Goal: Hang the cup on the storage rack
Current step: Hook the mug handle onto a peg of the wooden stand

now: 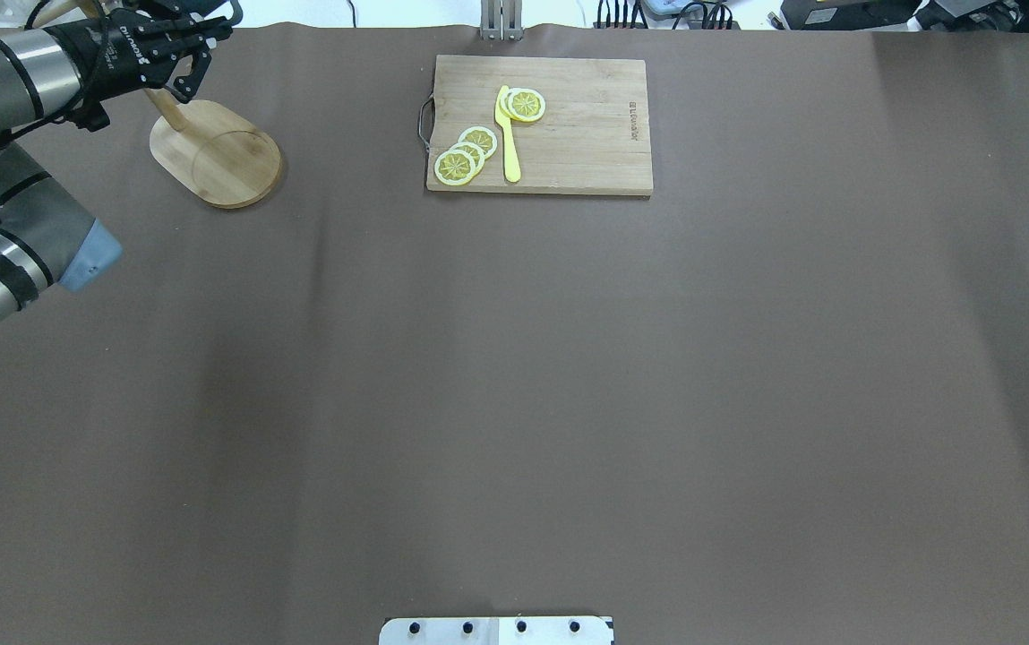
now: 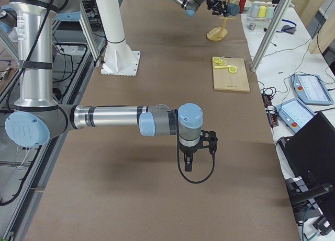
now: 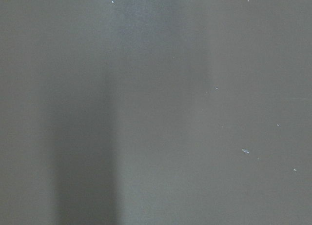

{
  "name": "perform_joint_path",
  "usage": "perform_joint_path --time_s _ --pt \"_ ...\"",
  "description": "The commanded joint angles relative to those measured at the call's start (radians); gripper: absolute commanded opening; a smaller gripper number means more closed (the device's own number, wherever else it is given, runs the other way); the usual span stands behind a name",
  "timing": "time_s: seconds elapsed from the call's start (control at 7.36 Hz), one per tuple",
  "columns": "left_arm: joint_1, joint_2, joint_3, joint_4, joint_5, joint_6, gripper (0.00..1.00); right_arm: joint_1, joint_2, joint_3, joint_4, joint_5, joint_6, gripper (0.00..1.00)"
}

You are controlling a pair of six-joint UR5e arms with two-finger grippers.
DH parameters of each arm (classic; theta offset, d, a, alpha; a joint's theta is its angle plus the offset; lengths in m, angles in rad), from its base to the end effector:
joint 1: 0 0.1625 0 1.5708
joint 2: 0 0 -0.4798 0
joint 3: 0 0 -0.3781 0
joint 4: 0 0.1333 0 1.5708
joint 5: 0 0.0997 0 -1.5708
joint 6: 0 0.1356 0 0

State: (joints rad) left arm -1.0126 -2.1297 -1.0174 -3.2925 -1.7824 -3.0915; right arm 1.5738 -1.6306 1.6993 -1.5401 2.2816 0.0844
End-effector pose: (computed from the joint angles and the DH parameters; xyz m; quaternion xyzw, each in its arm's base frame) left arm 0.3072 -0.6899 0.4481 -0.2564 0.7144 -0.5924 0.2701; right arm 0.0462 -0.4578 0.7078 0.0324 -0.3491 0.0236 0.9362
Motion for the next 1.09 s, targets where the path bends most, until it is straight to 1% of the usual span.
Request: perform_joint_path --time_s 0.0,0.54,0.95 --pt "-0.004 0.002 0.026 -0.031 0.001 -0.047 0.0 0.0 0.0 0.0 0.002 -0.001 0.0 1.0" --pt "-0.006 0.017 0.045 -0.084 0.001 -0.075 0.0 0.0 0.002 0.002 0.002 -0.014 0.0 1.0" --pt "-0.006 0.025 0.045 -0.094 0.0 -0.088 0.0 0.0 0.005 0.002 0.002 -0.016 0.0 1.0"
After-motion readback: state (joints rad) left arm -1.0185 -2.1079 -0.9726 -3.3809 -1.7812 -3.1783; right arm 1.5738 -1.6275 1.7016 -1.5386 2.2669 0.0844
